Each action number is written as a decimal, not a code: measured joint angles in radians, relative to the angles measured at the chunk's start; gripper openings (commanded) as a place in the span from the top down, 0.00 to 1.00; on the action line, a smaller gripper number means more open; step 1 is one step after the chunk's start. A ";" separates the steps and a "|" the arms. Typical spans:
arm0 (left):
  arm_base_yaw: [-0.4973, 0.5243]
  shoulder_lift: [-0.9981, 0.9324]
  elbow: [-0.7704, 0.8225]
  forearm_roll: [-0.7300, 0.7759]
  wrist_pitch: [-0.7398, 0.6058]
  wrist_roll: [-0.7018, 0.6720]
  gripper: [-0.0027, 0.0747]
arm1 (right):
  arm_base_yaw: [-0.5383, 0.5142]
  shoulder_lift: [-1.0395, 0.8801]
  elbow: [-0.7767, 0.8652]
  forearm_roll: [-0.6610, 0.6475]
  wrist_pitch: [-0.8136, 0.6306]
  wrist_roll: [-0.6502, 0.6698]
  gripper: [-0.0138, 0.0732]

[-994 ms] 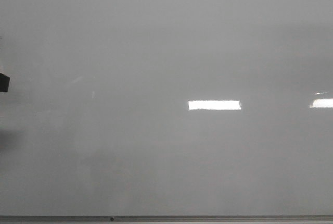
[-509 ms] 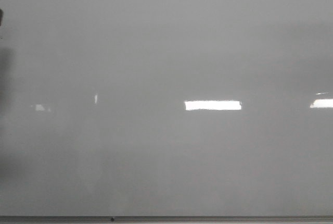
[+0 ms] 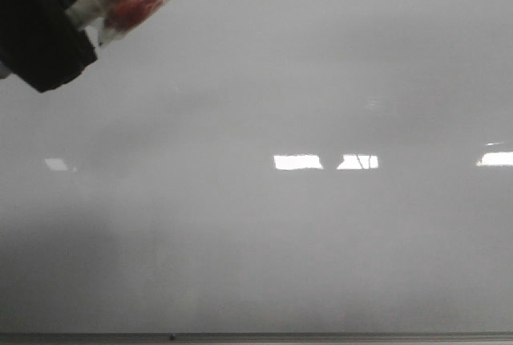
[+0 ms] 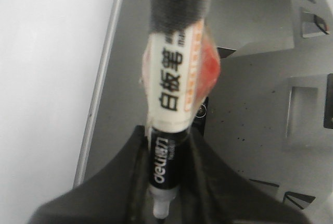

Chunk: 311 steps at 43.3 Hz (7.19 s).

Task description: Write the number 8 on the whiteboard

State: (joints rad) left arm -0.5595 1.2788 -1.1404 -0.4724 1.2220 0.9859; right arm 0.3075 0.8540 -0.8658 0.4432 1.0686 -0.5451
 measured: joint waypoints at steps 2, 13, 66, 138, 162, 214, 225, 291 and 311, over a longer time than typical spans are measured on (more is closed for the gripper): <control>-0.020 0.000 -0.007 -0.010 0.002 0.013 0.99 | 0.032 0.034 -0.036 0.042 0.038 -0.042 0.20; -0.073 0.000 -0.012 -0.020 0.012 0.030 0.99 | 0.159 0.199 -0.219 0.209 0.083 -0.201 0.20; -0.073 0.000 -0.012 -0.011 -0.038 -0.023 0.20 | 0.362 0.488 -0.373 0.246 -0.021 -0.258 0.91; 0.466 -1.217 0.794 -0.477 -0.800 -0.124 0.99 | 0.230 0.840 -0.251 0.376 -0.674 -0.265 0.91; 0.466 -1.217 0.796 -0.478 -0.800 -0.124 0.99 | 0.199 0.812 -0.016 0.378 -0.714 -0.267 0.91; 0.466 -1.217 0.796 -0.480 -0.800 -0.124 0.99 | 0.166 0.739 -0.244 0.419 -0.724 -0.267 0.91; 0.466 -1.208 0.789 -0.473 -0.753 -0.124 0.99 | 0.257 0.681 -0.282 0.248 -0.578 -0.289 0.91; 0.043 -0.344 0.367 -0.213 -0.408 0.271 0.99 | 0.565 0.593 -0.525 -0.048 -0.150 -0.376 0.23; 0.344 -0.334 0.369 -0.030 -0.625 -0.284 0.99 | 0.185 0.232 -0.274 -0.039 -0.289 -0.115 0.39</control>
State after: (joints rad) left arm -0.2154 0.9446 -0.7712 -0.5028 0.5975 0.7015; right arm 0.4930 1.0856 -1.1394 0.4037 0.7795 -0.6596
